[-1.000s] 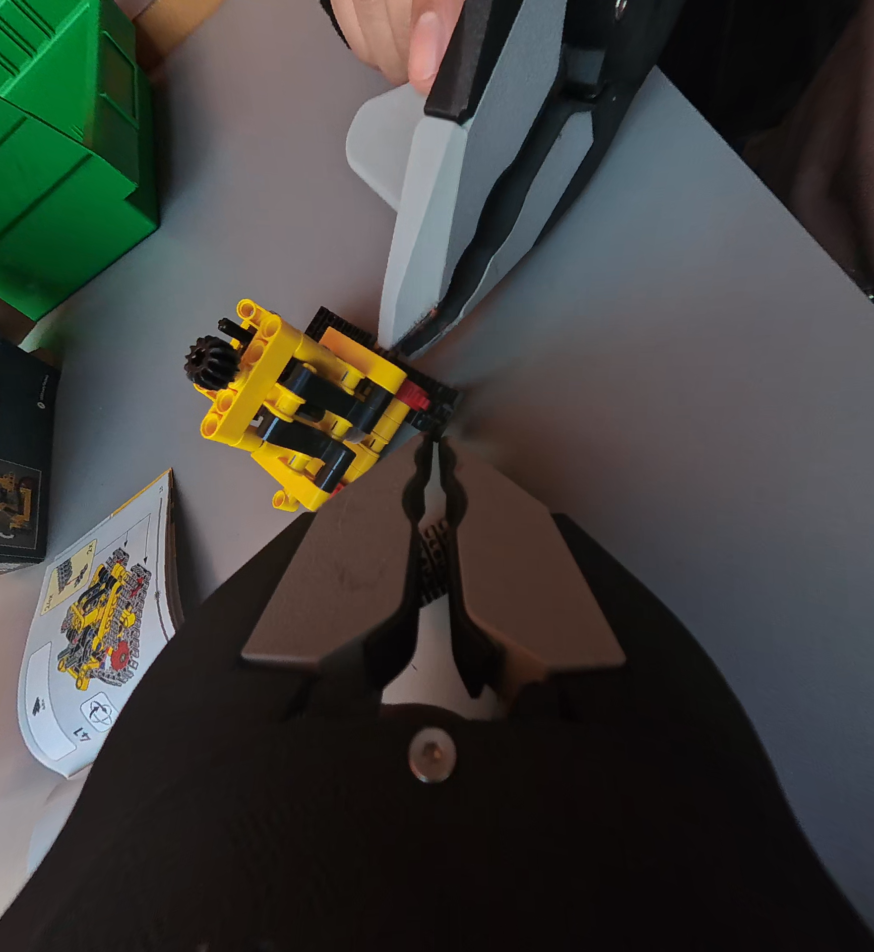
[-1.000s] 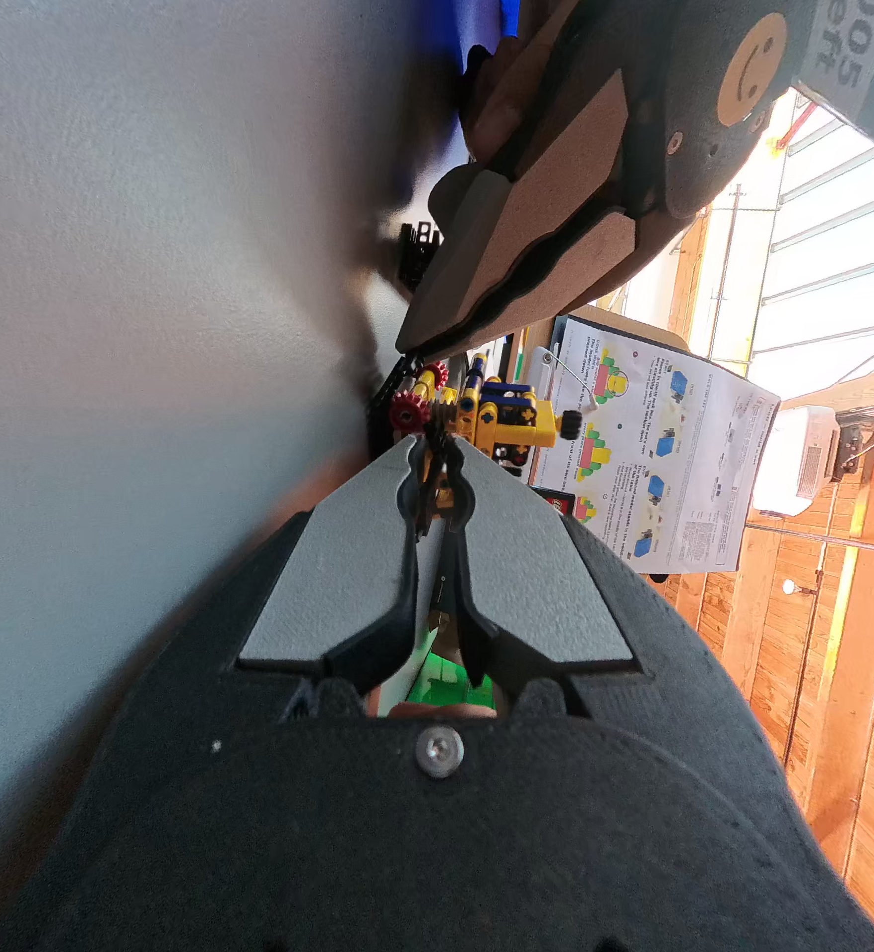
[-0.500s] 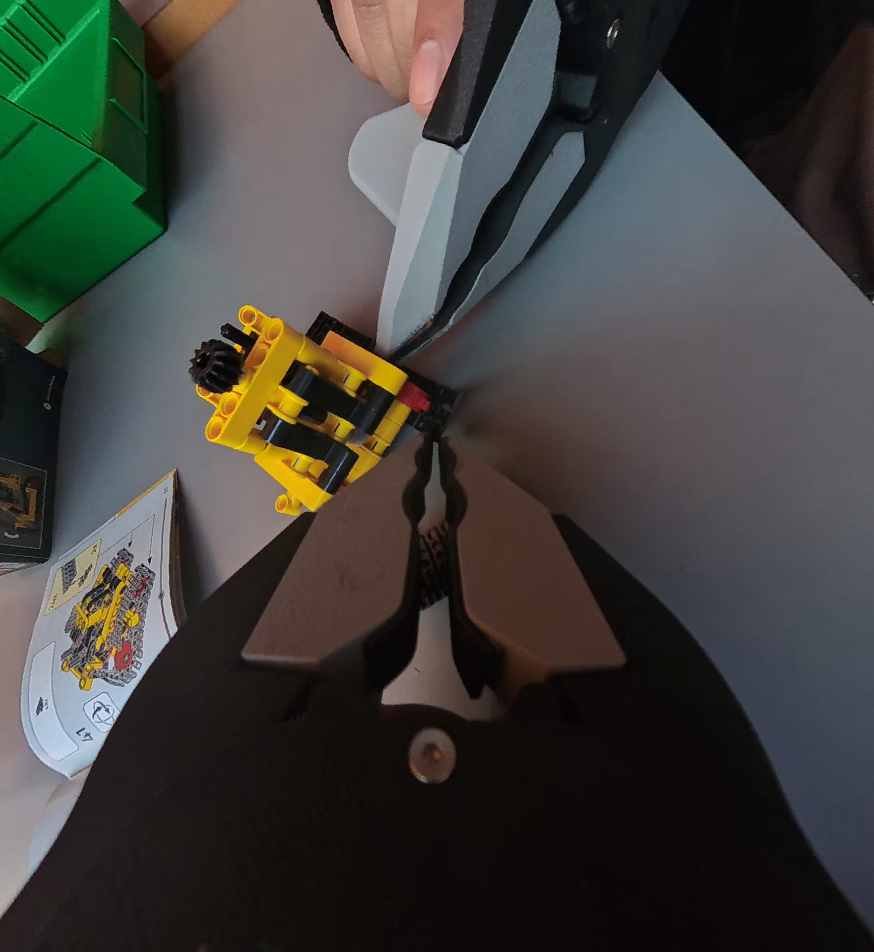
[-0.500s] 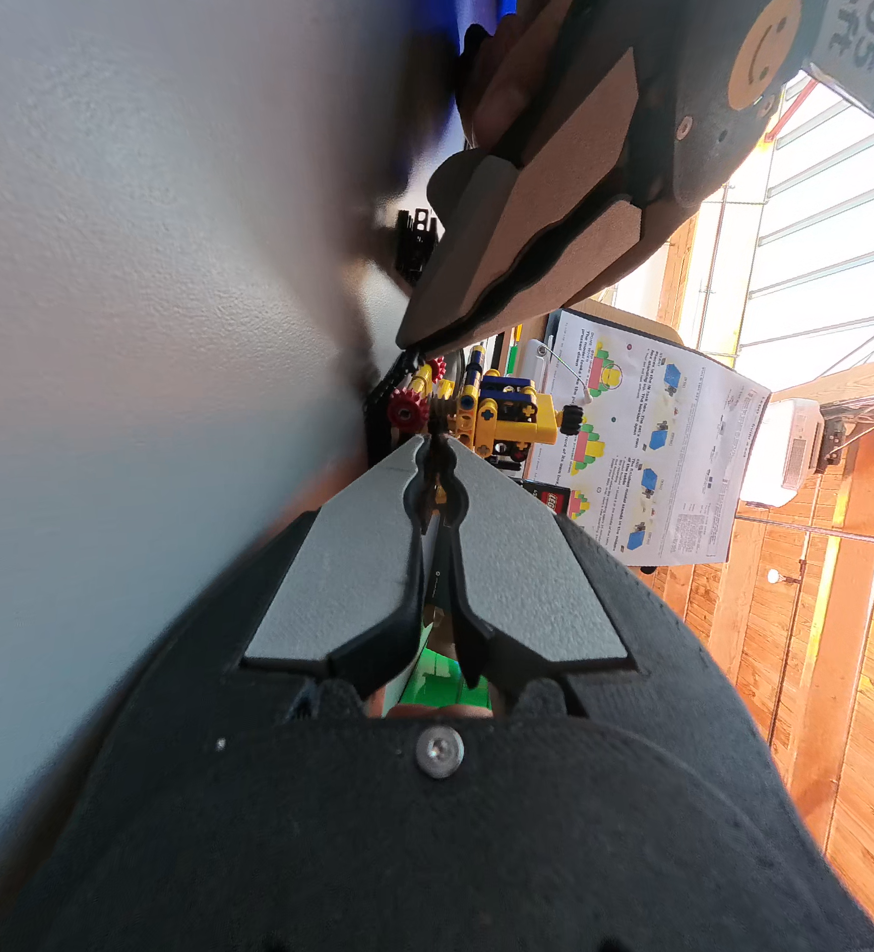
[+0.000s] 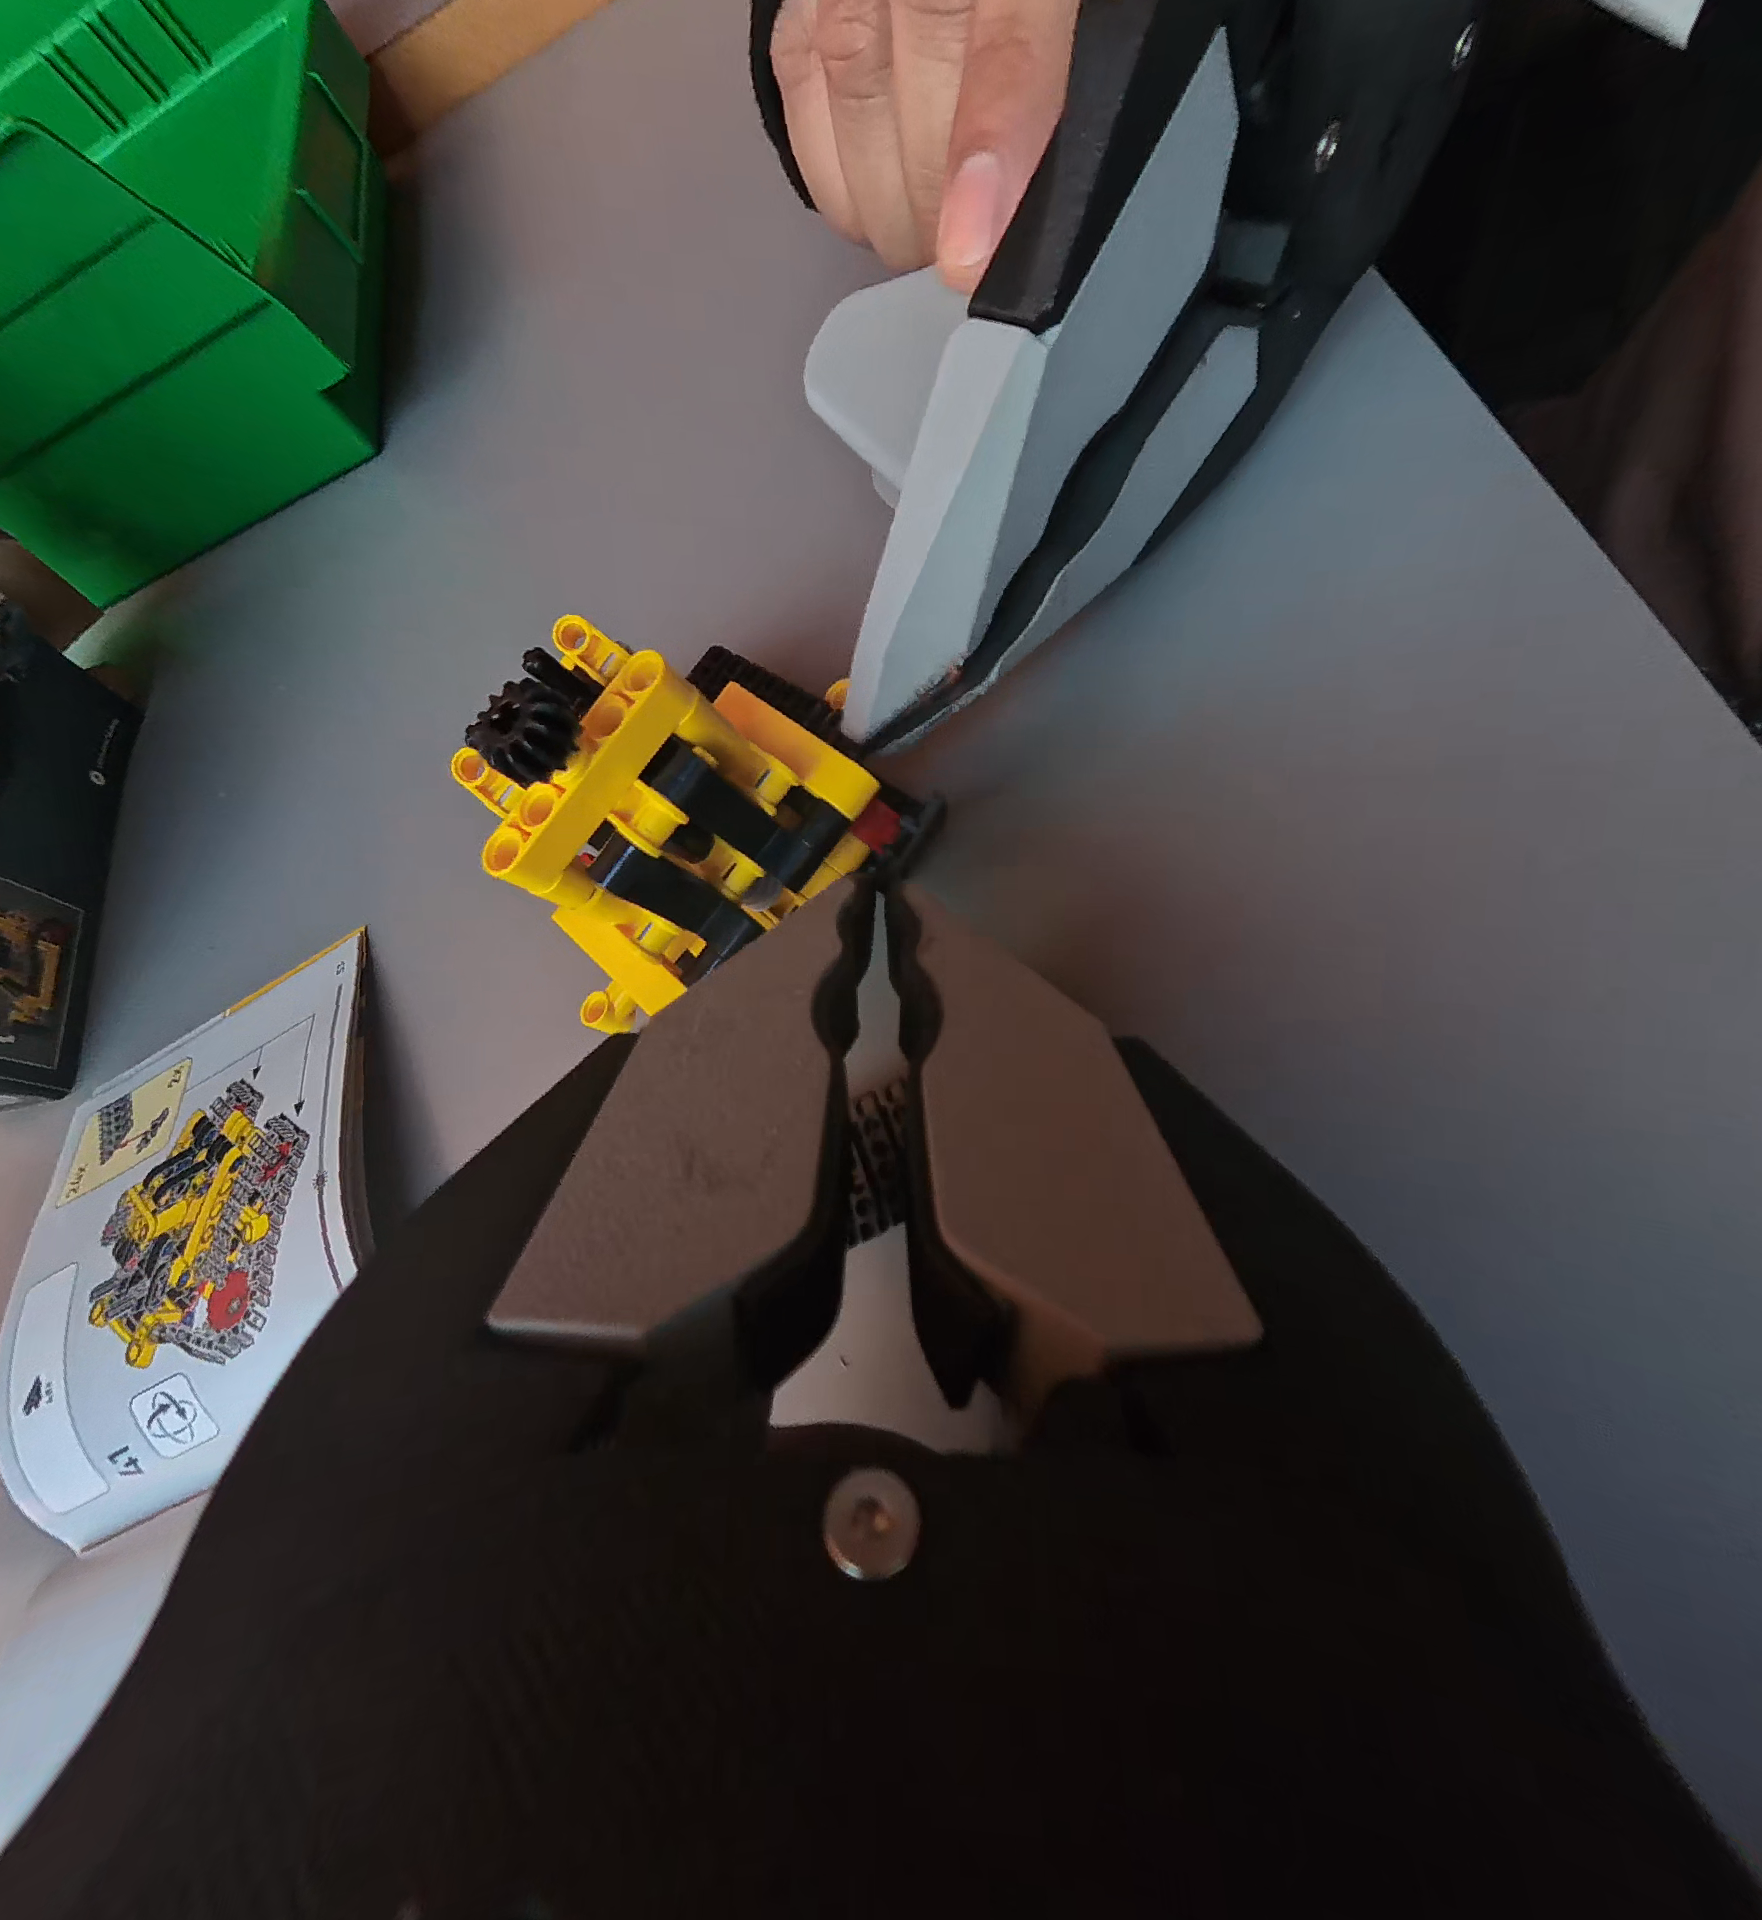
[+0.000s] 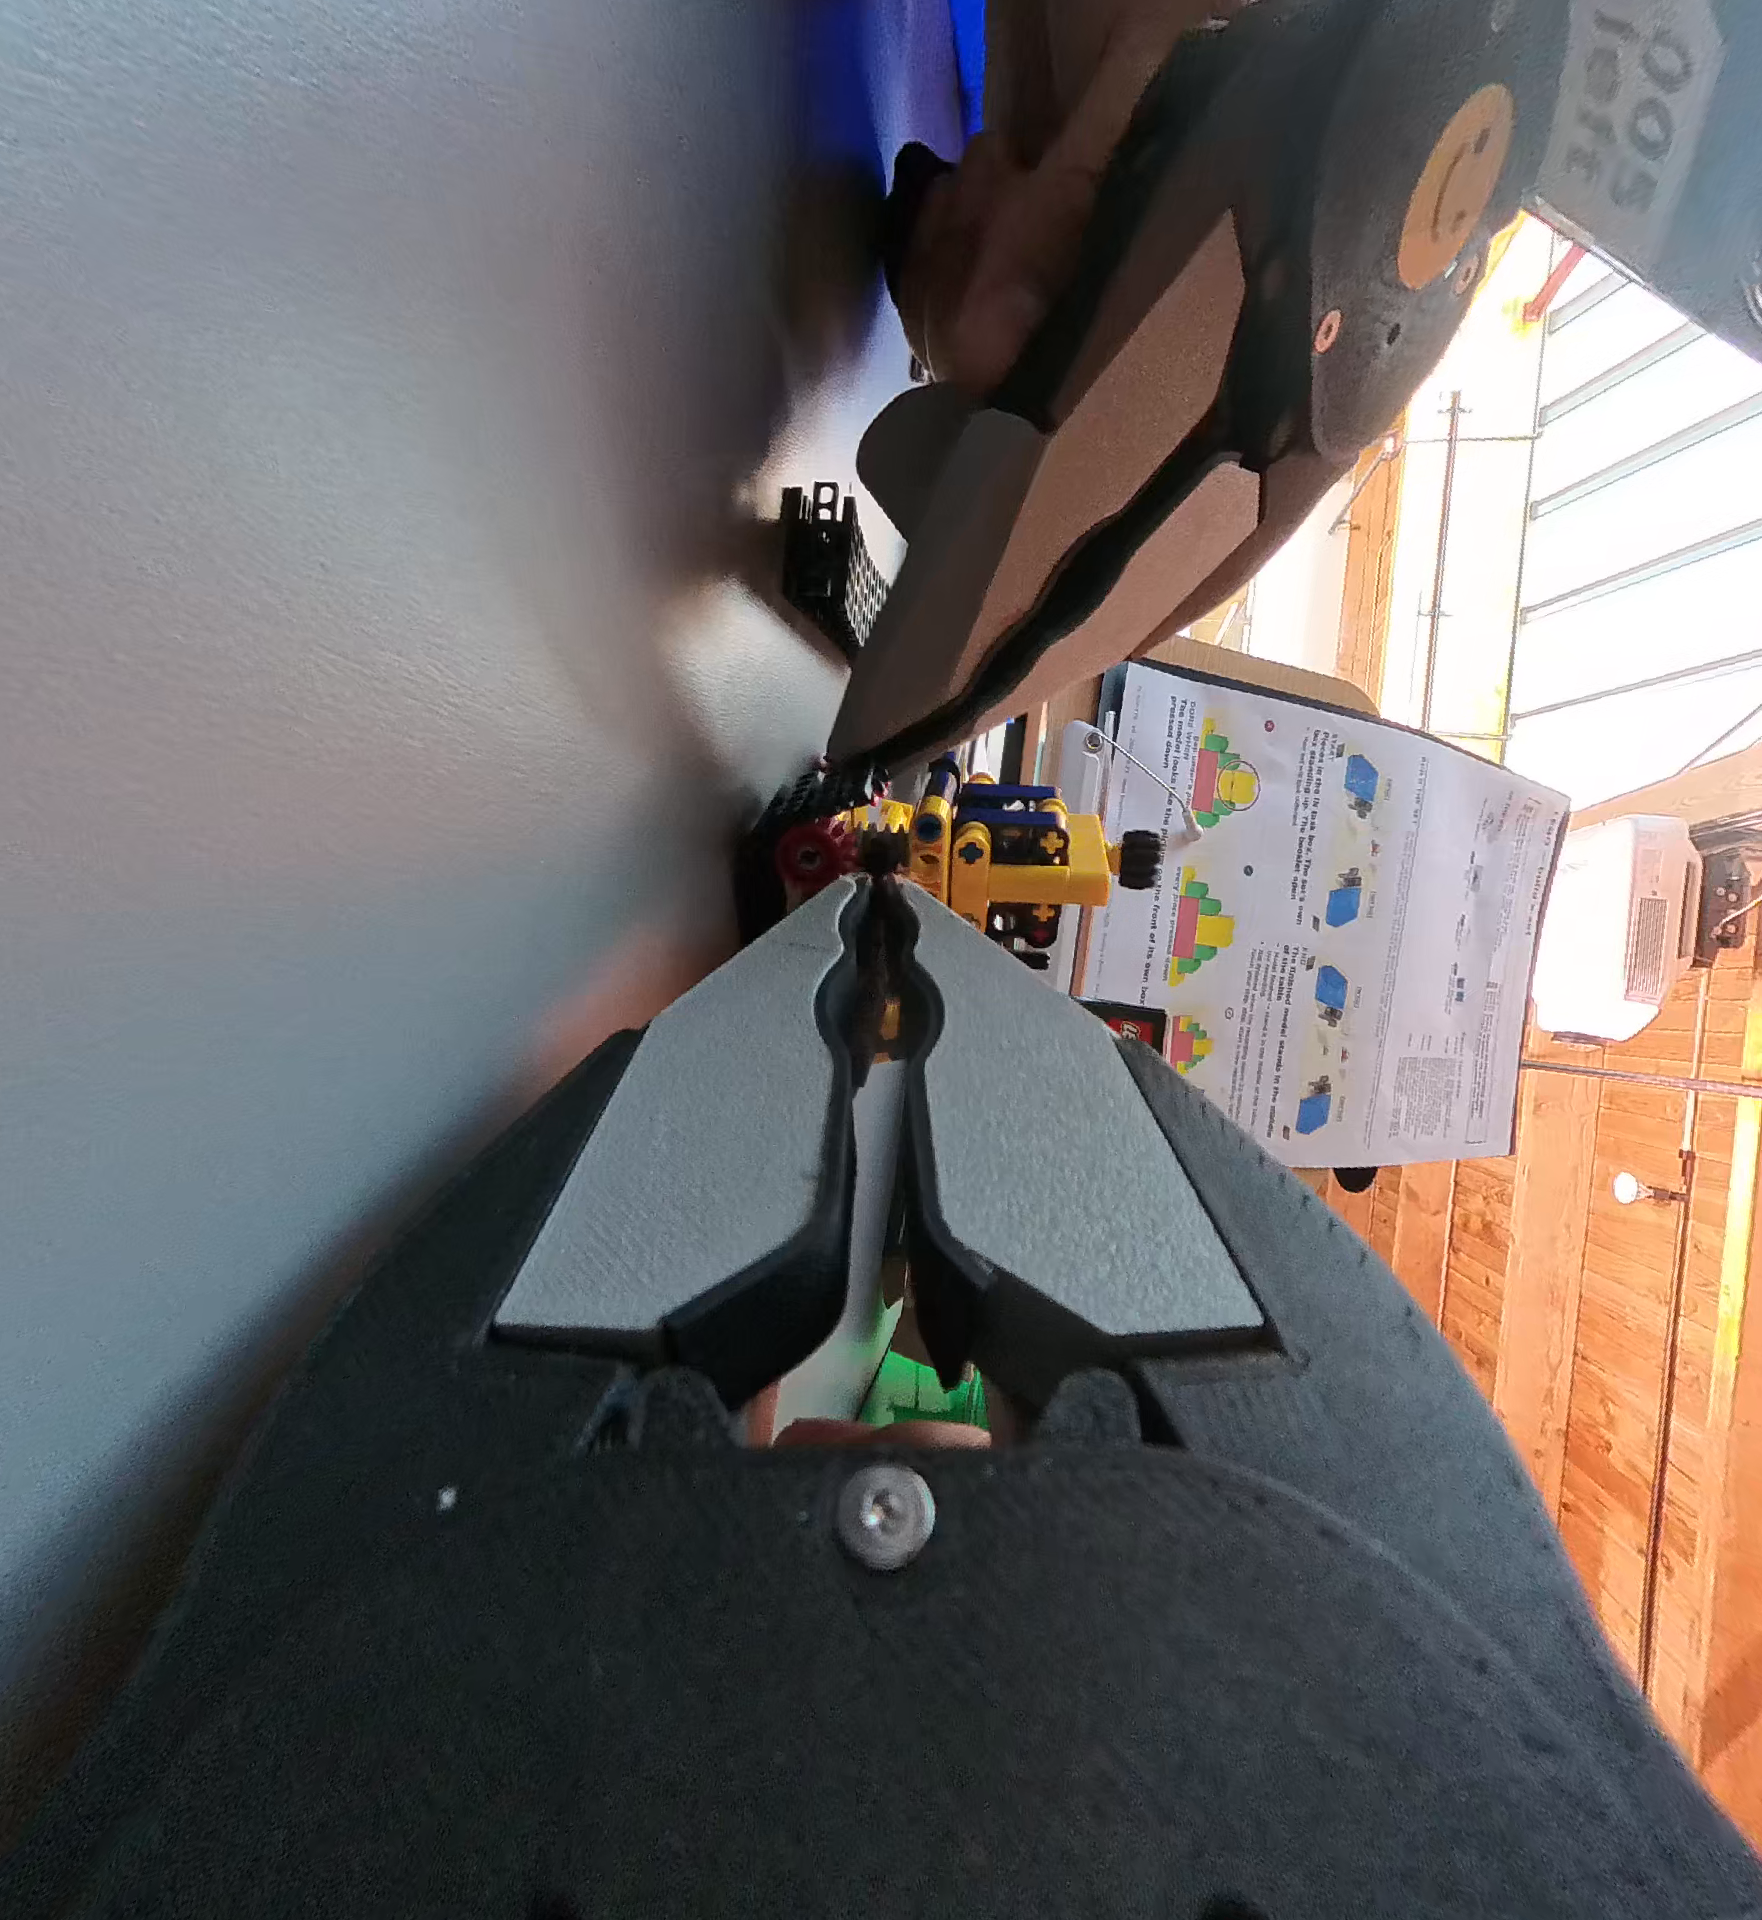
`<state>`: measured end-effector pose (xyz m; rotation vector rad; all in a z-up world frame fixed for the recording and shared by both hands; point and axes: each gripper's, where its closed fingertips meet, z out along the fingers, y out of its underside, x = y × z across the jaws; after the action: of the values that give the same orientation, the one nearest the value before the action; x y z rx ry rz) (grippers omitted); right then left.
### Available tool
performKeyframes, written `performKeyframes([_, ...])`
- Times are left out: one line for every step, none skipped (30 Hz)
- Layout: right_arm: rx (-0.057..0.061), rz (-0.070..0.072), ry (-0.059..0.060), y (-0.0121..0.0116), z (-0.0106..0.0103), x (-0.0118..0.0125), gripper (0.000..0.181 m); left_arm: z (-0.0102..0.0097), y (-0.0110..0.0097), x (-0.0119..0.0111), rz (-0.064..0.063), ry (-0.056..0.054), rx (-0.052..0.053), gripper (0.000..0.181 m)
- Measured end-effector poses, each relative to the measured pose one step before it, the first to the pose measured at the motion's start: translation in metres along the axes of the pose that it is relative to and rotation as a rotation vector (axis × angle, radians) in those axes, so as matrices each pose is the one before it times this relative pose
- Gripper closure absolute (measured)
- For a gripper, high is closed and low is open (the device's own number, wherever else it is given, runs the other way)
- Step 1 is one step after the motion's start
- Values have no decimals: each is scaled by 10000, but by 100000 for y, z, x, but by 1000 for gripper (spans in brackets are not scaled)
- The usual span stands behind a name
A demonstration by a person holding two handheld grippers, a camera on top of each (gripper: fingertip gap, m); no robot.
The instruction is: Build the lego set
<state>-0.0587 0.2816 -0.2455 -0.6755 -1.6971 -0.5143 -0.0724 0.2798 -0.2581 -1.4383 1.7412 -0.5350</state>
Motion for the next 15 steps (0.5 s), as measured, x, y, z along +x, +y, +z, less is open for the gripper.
performKeyframes([15, -40, -7, -41, 20, -52, 181, 12, 0, -5, -57, 13, -13, 181])
performKeyframes([22, -33, 6, -45, 16, -31, 181, 24, 12, 0, -65, 18, -18, 181])
performKeyframes([23, -18, 3, -46, 9, -16, 181, 17, 0, -13, -63, 5, -17, 181])
performKeyframes([17, -1, -13, -38, 15, -27, 181, 20, 6, -9, -61, 0, -19, 181])
performKeyframes([26, -3, 0, -43, 14, -9, 181, 13, 26, 6, -81, 7, -32, 181])
performKeyframes([39, -16, -3, -64, -2, -20, 181, 20, 27, -2, -104, 13, -42, 181])
performKeyframes([30, -13, -9, -71, 13, -26, 181, 32, 49, 6, -116, 8, -53, 181])
performKeyframes([36, -16, 4, -79, 6, -19, 181, 39, 56, 5, -125, 10, -66, 181])
performKeyframes([58, -27, 9, -113, -6, -10, 181, 48, 64, 46, -98, 21, -73, 181])
performKeyframes([66, -17, 6, -126, -16, -15, 181, 47, 70, 38, -59, 11, -62, 181])
performKeyframes([60, 0, -15, -123, -3, -32, 181, 48, 38, 16, -51, 2, -54, 181])
performKeyframes([40, 0, -16, -72, 4, -38, 181, 36, 43, 34, -65, 22, -42, 181])
performKeyframes([32, -17, -3, -45, 11, -6, 181, 9, 14, 10, -66, 24, -16, 181])
performKeyframes([16, -18, -11, -7, 28, -20, 181, 6, 3, -28, -79, 14, -7, 181])
performKeyframes([10, -20, -9, 17, 39, -22, 181, -7, 19, -30, -82, 10, -14, 181])
